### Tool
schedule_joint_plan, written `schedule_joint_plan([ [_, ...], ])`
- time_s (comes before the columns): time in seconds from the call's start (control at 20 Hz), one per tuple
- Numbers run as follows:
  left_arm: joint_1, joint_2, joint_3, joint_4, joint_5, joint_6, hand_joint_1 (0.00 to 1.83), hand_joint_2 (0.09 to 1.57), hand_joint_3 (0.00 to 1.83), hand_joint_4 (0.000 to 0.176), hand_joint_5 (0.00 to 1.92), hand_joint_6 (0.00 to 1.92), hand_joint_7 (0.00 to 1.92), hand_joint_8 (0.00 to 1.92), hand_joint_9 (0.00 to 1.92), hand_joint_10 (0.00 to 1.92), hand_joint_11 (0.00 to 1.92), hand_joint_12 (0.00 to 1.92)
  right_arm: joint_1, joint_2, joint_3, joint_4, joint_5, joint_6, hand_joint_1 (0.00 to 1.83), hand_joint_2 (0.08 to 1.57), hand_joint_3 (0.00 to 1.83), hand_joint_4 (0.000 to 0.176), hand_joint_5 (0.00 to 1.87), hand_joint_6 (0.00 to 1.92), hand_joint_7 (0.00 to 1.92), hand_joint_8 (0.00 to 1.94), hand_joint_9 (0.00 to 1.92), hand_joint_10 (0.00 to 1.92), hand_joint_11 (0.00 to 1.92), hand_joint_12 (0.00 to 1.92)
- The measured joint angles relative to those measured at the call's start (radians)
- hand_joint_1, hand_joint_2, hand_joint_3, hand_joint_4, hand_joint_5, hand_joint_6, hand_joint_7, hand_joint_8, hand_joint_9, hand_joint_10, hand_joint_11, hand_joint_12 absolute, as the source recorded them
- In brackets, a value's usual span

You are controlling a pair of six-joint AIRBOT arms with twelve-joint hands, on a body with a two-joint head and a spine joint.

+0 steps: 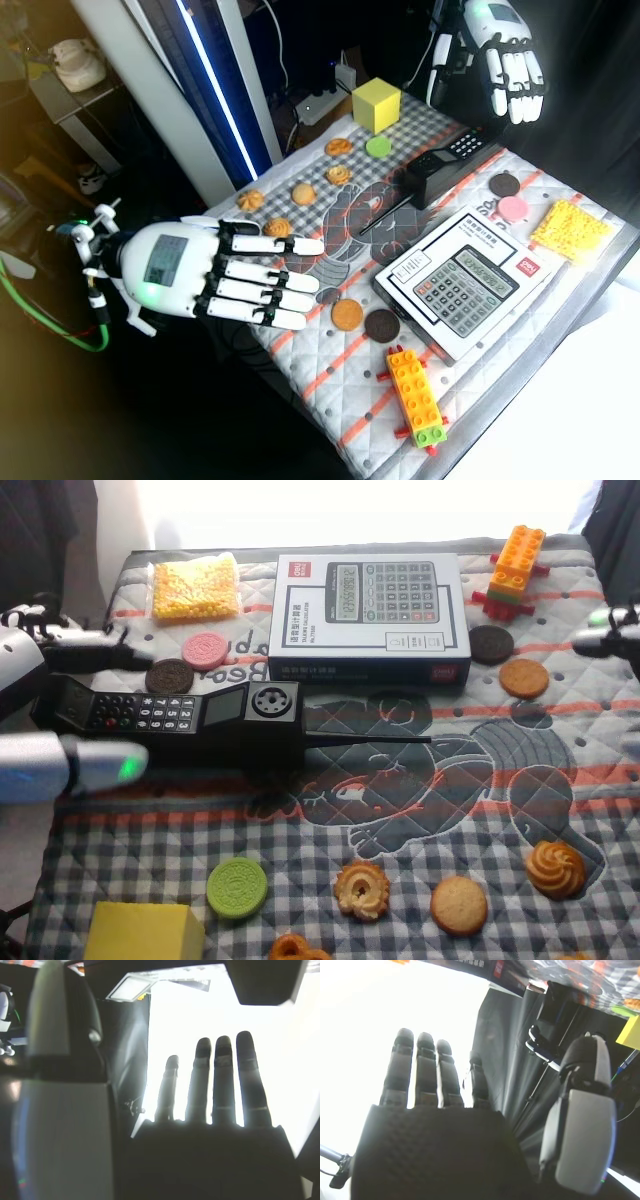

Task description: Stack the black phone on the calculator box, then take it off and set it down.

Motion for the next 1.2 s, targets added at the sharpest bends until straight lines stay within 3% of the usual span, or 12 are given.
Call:
schedule_joint_plan([
  [0.15,-0.111,-0.045,0.064,0.031,0.071,0.003,0.45,1.11,0.0,0.0,0.47,0.0,0.44,0.0,0.41,0.01,0.0,0.83,0.0,0.0,0.002,-0.001,-0.005,0.0,0.58,1.32,0.0,0.022,0.5,0.0,0.42,0.0,0.49,0.01,0.38,0.42],
  [0.2,-0.191,-0.08,0.099,0.065,0.121,0.003,0.65,0.99,0.0,0.054,0.41,0.0,0.37,0.0,0.34,0.0,0.0,0.79,0.0,0.0,0.002,-0.002,-0.005,0.0,0.61,1.32,0.0,0.022,0.49,0.0,0.4,0.0,0.46,0.0,0.35,0.4],
  [0.4,-0.331,-0.14,0.127,0.188,0.315,0.002,0.68,0.9,0.0,0.067,0.29,0.01,0.29,0.0,0.3,0.0,0.0,0.92,0.0,0.0,0.002,-0.005,-0.01,0.0,0.63,1.32,0.0,0.023,0.49,0.0,0.4,0.0,0.51,0.0,0.39,0.47],
  [0.5,-0.341,-0.15,0.114,0.187,0.386,0.0,0.63,0.88,0.0,0.115,0.23,0.0,0.32,0.01,0.34,0.01,0.0,0.87,0.0,-0.001,0.002,-0.008,-0.004,0.0,0.62,1.32,0.0,0.017,0.49,0.0,0.4,0.0,0.53,0.0,0.37,0.6],
  [0.55,-0.341,-0.15,0.106,0.18,0.422,0.001,0.58,0.87,0.0,0.107,0.22,0.0,0.35,0.01,0.36,0.02,0.0,0.76,0.0,-0.001,0.002,-0.007,-0.007,0.0,0.65,1.31,0.0,0.016,0.49,0.0,0.42,0.01,0.55,0.01,0.36,0.61],
  [0.6,-0.338,-0.15,0.094,0.158,0.449,0.002,0.52,0.86,0.0,0.044,0.3,0.01,0.41,0.01,0.4,0.02,0.0,0.79,0.0,-0.001,0.004,-0.008,-0.008,0.0,0.67,1.31,0.0,0.011,0.49,0.0,0.42,0.0,0.53,0.0,0.32,0.64],
  [0.75,-0.325,-0.15,0.084,0.12,0.468,0.001,0.54,0.86,0.0,0.02,0.41,0.03,0.4,0.0,0.37,0.01,0.0,0.78,0.0,-0.002,0.004,-0.011,-0.005,0.0,0.63,1.31,0.0,0.0,0.49,0.0,0.41,0.0,0.5,0.0,0.29,0.62],
  [0.9,-0.32,-0.152,0.084,0.09,0.491,0.002,0.72,0.96,0.01,0.062,0.41,0.0,0.53,0.02,0.45,0.02,0.0,0.81,0.0,-0.005,0.004,-0.006,-0.006,0.0,0.61,1.33,0.0,0.008,0.49,0.0,0.4,0.0,0.49,0.0,0.3,0.57],
  [1.05,-0.32,-0.176,0.087,0.013,0.497,0.002,1.09,1.06,0.0,0.0,0.68,0.01,0.74,0.02,0.64,0.06,0.05,1.08,0.0,-0.009,0.004,-0.009,-0.004,0.0,0.61,1.34,0.0,0.01,0.49,0.0,0.42,0.0,0.56,0.0,0.38,0.63],
  [1.1,-0.32,-0.183,0.087,0.003,0.497,0.002,1.12,1.13,0.0,0.0,0.86,0.86,0.82,0.02,0.7,0.06,0.1,1.03,0.0,-0.009,0.004,-0.011,-0.005,0.0,0.6,1.34,0.0,0.019,0.49,0.0,0.41,0.0,0.51,0.0,0.33,0.61],
  [1.15,-0.317,-0.19,0.087,-0.013,0.493,0.003,1.17,1.22,0.0,0.0,0.81,1.1,0.76,1.43,0.83,0.13,0.23,1.27,0.0,-0.009,0.004,-0.01,-0.006,0.0,0.57,1.36,0.0,0.017,0.49,0.0,0.41,0.0,0.46,0.0,0.3,0.53],
  [1.2,-0.316,-0.197,0.093,-0.025,0.495,0.0,1.17,1.22,0.0,0.0,0.81,1.1,0.76,1.43,0.83,0.13,0.23,1.27,0.0,-0.009,0.004,-0.009,-0.006,0.0,0.57,1.36,0.0,0.017,0.49,0.0,0.41,0.0,0.46,0.0,0.3,0.53],
])
